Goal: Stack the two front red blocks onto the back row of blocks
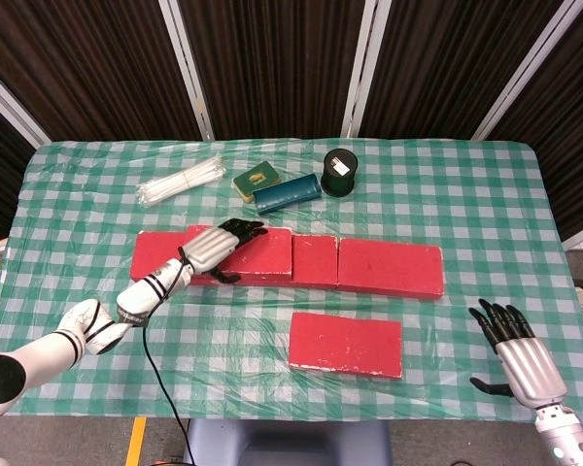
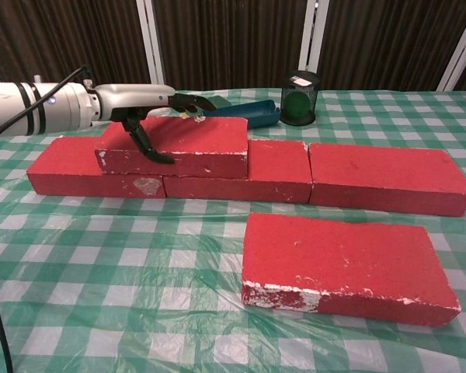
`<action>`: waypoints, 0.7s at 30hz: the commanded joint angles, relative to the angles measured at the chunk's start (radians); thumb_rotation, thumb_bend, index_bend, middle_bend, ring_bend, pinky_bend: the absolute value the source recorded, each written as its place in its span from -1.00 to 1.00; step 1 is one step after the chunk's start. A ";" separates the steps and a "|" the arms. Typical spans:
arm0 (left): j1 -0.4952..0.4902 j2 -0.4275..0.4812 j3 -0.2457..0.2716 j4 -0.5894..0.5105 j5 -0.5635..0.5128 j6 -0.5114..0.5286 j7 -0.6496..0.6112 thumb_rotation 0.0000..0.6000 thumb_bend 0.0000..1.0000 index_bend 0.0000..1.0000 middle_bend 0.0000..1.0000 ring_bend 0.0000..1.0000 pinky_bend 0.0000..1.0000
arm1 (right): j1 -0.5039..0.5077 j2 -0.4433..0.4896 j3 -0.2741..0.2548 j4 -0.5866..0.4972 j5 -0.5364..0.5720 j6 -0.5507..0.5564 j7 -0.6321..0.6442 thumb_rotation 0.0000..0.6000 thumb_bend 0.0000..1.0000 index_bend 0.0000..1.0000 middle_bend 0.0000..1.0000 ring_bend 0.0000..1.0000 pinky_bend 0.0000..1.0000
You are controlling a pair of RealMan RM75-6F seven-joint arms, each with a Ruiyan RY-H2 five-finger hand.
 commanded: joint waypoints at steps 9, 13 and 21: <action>0.009 0.037 -0.001 -0.066 0.012 0.059 0.021 1.00 -0.45 -1.00 -1.00 -1.00 -0.91 | -0.001 0.001 -0.001 0.002 -0.011 0.008 0.007 1.00 -0.80 -1.00 -1.00 -1.00 -1.00; 0.048 0.097 0.001 -0.162 0.023 0.144 0.066 1.00 -0.46 -1.00 -1.00 -1.00 -0.92 | 0.016 -0.009 -0.009 0.020 -0.050 0.002 0.065 1.00 -0.80 -1.00 -1.00 -1.00 -1.00; 0.330 0.248 0.140 -0.400 0.064 0.437 0.333 1.00 -0.44 -1.00 -1.00 -1.00 -0.93 | 0.103 -0.036 -0.032 0.008 -0.141 -0.074 0.268 1.00 -0.80 -1.00 -1.00 -1.00 -1.00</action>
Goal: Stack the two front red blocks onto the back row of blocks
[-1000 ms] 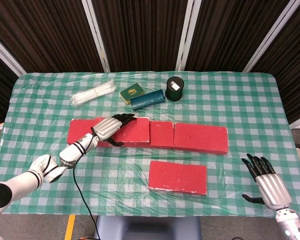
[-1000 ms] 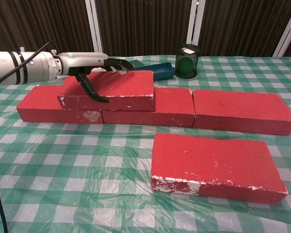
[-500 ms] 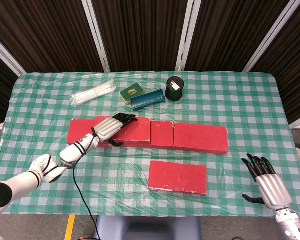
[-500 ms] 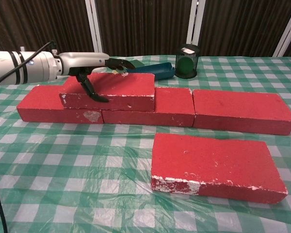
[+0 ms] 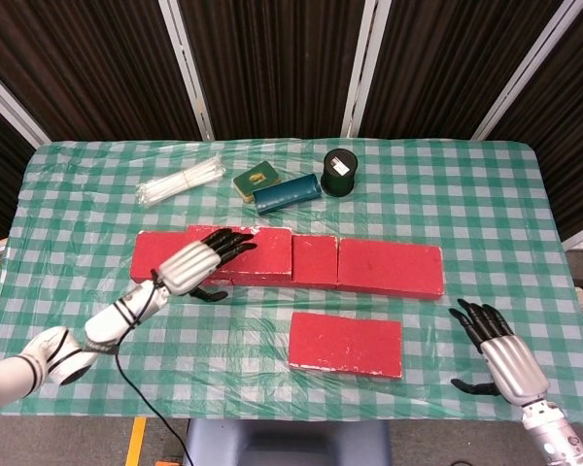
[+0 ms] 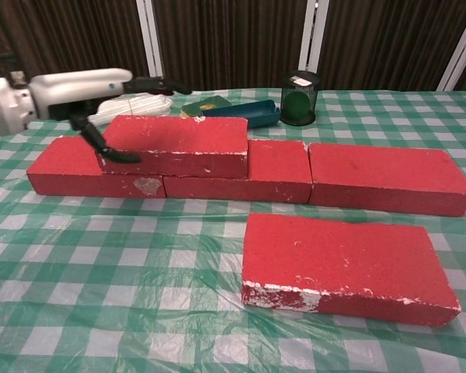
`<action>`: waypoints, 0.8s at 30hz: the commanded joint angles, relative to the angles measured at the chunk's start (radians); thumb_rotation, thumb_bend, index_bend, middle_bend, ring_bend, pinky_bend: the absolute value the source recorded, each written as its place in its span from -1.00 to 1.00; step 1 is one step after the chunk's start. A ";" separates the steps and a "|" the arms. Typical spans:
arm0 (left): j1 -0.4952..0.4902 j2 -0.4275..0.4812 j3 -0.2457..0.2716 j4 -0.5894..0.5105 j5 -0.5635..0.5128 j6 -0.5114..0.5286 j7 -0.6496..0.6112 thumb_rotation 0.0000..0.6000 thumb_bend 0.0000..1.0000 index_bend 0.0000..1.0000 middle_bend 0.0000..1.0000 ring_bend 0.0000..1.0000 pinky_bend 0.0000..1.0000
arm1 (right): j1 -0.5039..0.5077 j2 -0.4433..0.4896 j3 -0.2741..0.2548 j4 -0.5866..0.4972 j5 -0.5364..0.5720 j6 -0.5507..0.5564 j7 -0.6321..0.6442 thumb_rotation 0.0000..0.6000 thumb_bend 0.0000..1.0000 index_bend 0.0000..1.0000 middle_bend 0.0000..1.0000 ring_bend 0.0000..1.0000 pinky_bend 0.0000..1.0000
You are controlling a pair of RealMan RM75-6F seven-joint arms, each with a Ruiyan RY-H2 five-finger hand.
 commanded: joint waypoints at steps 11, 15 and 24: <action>0.484 0.006 0.176 -0.021 0.014 0.404 0.244 1.00 -0.44 -1.00 -1.00 -1.00 -0.93 | 0.185 -0.135 0.002 -0.077 0.000 -0.287 0.065 1.00 -0.80 -1.00 -1.00 -1.00 -1.00; 0.514 -0.008 0.160 0.043 0.010 0.424 0.210 1.00 -0.44 -1.00 -1.00 -1.00 -0.93 | 0.220 -0.233 0.066 -0.063 0.081 -0.328 0.020 1.00 -0.80 -1.00 -1.00 -1.00 -1.00; 0.528 -0.001 0.132 0.081 0.030 0.421 0.144 1.00 -0.44 -1.00 -1.00 -1.00 -0.93 | 0.286 -0.358 0.139 -0.028 0.267 -0.428 -0.140 1.00 -0.80 -1.00 -1.00 -1.00 -1.00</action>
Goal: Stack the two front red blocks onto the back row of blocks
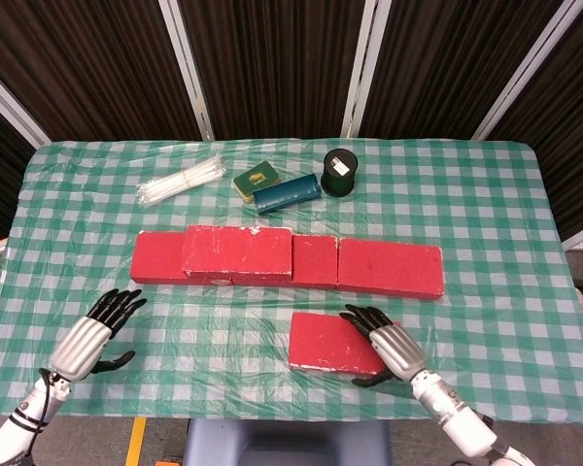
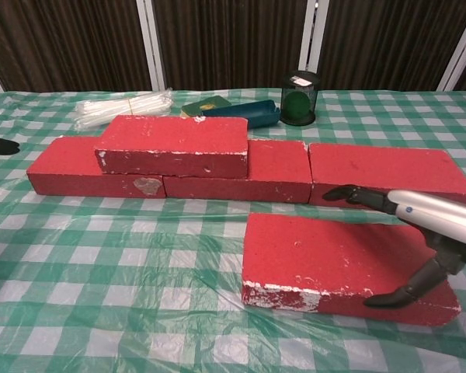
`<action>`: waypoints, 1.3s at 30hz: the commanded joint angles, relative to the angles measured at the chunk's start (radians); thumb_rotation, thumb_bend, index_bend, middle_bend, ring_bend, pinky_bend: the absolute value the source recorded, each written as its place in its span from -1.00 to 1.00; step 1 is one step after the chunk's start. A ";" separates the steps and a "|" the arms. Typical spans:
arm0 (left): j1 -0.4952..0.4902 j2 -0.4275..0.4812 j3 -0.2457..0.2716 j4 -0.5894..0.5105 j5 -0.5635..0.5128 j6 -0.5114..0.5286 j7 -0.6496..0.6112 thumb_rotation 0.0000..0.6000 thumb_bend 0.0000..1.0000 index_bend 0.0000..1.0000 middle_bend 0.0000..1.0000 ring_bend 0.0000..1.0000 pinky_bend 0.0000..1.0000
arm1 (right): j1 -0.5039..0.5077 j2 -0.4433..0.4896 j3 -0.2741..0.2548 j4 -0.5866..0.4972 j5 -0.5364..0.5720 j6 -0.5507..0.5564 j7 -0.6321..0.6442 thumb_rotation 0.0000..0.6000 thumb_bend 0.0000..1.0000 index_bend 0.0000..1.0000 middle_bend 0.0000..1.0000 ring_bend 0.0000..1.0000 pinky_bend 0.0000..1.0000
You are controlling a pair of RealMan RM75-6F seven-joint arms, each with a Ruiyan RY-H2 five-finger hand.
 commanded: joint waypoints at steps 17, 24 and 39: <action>0.018 0.005 -0.041 0.007 0.032 -0.021 -0.011 1.00 -0.44 -1.00 -1.00 -1.00 -0.93 | 0.087 -0.054 0.028 0.014 0.188 -0.104 -0.110 1.00 -0.80 -1.00 -1.00 -1.00 -1.00; 0.019 0.004 -0.046 0.004 0.044 -0.031 -0.010 1.00 -0.44 -1.00 -1.00 -1.00 -0.93 | 0.092 -0.070 0.022 0.036 0.202 -0.093 -0.120 1.00 -0.80 -1.00 -1.00 -1.00 -0.92; 0.027 0.003 -0.060 0.007 0.057 -0.035 -0.007 1.00 -0.44 -1.00 -1.00 -1.00 -0.93 | 0.078 -0.048 0.031 -0.013 0.190 0.022 -0.209 1.00 -0.77 -0.08 -0.11 -0.09 0.34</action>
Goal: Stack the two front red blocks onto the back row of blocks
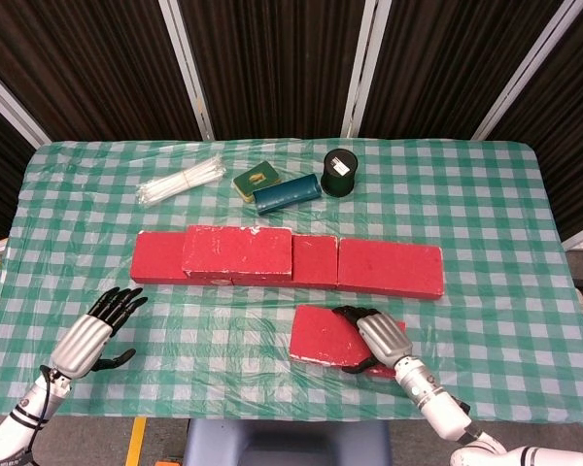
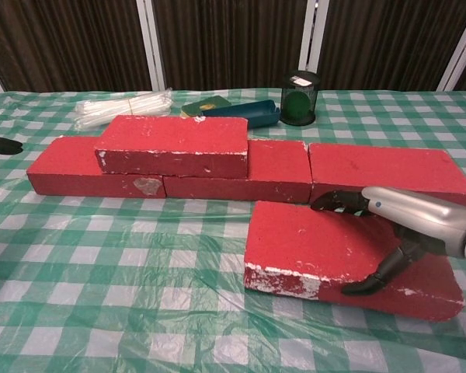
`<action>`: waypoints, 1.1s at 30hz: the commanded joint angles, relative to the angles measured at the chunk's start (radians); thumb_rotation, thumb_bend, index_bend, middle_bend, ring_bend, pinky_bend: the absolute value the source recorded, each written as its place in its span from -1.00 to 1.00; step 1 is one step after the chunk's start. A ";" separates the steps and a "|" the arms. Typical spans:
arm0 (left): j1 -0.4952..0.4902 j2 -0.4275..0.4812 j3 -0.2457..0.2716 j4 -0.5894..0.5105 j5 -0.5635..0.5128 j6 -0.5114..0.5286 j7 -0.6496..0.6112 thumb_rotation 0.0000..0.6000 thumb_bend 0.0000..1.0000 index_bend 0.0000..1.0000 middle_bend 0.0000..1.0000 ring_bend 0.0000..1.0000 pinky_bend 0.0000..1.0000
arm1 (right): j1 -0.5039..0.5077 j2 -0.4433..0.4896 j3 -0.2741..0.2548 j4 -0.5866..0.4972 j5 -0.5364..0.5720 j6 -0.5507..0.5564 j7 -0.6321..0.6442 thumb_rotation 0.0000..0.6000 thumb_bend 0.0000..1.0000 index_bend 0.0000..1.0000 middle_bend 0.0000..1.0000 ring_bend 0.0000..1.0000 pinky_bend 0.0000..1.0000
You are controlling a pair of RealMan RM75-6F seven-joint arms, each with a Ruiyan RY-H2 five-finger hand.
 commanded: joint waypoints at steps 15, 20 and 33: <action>0.039 0.010 -0.016 -0.053 0.022 0.054 0.138 1.00 -0.44 -1.00 -1.00 -1.00 -0.93 | 0.155 0.186 0.143 0.115 -0.211 0.038 0.070 1.00 -0.77 -0.04 -0.04 -0.03 0.33; 0.039 0.003 -0.034 -0.053 -0.010 0.022 0.166 1.00 -0.44 -1.00 -1.00 -1.00 -0.93 | 0.235 0.219 0.156 0.203 -0.188 -0.093 0.195 1.00 -0.77 -0.07 -0.04 -0.03 0.33; 0.042 -0.017 -0.063 -0.047 -0.042 -0.007 0.228 1.00 -0.44 -1.00 -1.00 -1.00 -0.93 | 0.329 0.127 0.134 0.435 -0.181 -0.197 0.500 1.00 -0.77 -0.12 -0.04 -0.03 0.33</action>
